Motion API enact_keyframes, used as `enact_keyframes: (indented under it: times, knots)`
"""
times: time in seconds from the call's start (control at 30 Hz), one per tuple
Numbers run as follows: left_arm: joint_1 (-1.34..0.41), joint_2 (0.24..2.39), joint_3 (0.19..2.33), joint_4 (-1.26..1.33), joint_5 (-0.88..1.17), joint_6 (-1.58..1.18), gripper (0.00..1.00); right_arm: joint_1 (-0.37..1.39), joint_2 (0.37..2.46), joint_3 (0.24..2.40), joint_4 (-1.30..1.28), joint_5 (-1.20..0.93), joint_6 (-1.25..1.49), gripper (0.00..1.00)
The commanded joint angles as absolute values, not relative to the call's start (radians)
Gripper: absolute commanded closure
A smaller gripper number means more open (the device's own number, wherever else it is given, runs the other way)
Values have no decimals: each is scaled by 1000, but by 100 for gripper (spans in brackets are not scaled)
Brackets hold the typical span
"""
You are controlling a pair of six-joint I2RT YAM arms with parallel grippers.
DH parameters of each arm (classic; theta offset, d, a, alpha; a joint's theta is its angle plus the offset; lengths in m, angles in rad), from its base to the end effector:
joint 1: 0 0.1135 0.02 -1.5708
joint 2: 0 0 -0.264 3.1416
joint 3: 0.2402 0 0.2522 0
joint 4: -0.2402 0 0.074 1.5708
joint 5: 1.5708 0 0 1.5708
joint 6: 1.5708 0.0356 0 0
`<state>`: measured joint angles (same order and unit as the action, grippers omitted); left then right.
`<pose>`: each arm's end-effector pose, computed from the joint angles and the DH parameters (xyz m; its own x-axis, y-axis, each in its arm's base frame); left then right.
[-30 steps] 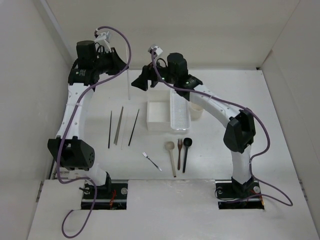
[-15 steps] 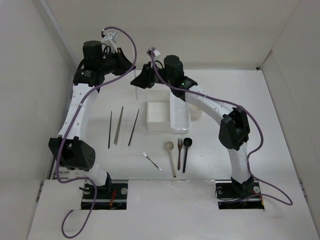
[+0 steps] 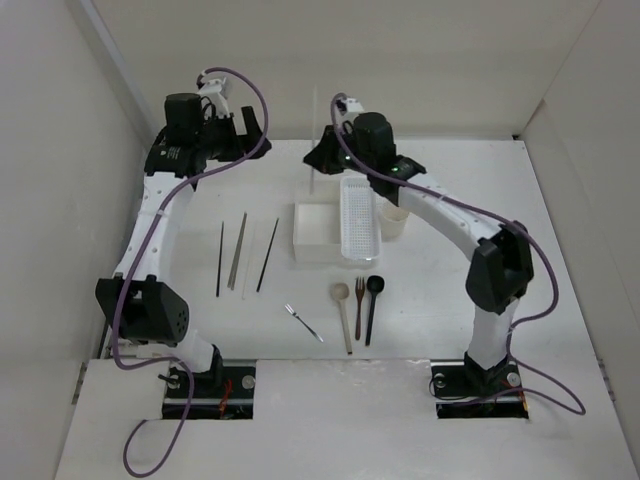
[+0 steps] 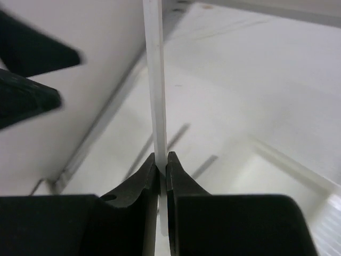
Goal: Sort the eating utensils into containers
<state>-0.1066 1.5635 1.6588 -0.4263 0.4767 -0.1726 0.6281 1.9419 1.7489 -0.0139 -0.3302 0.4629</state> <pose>0.3524 -0.0541 0.4262 -0.4087 -0.1097 -0.9061 0.4627 0.8308 -0.3093 0.3760 0.2873 0.3493 -0.5116 0.1505 -0.8459 -0.6529 0.5720 0.4966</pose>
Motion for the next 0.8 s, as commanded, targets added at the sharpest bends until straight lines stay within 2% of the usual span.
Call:
enact_keyframes:
  times: [0.0,0.1,0.2,0.27,0.3,0.37,0.53,0.77]
  knots:
    - [-43,1496,1652,-443,251,-55,0,575,1783,1727,-201,36,376,100]
    - [21,1496,1629,-452,178,-51,0,575,1802,1753,-445,177,339,100]
    - [40,1496,1580,-453,115,-75,2,575,1825,1753,-558,209,357,100]
    - [40,1496,1540,-463,60,-57,8,575,1825,1700,-574,209,379,100]
    - [40,1496,1488,-463,39,-57,17,584,1825,1688,-574,222,388,100]
    - [40,1470,1392,-439,-23,-57,27,594,1836,1678,-604,233,413,100]
    - [40,1460,1234,-407,-101,-66,29,594,1873,1668,-666,233,454,100]
    - [31,1460,1166,-376,-133,-98,29,612,1907,1611,-698,222,483,100]
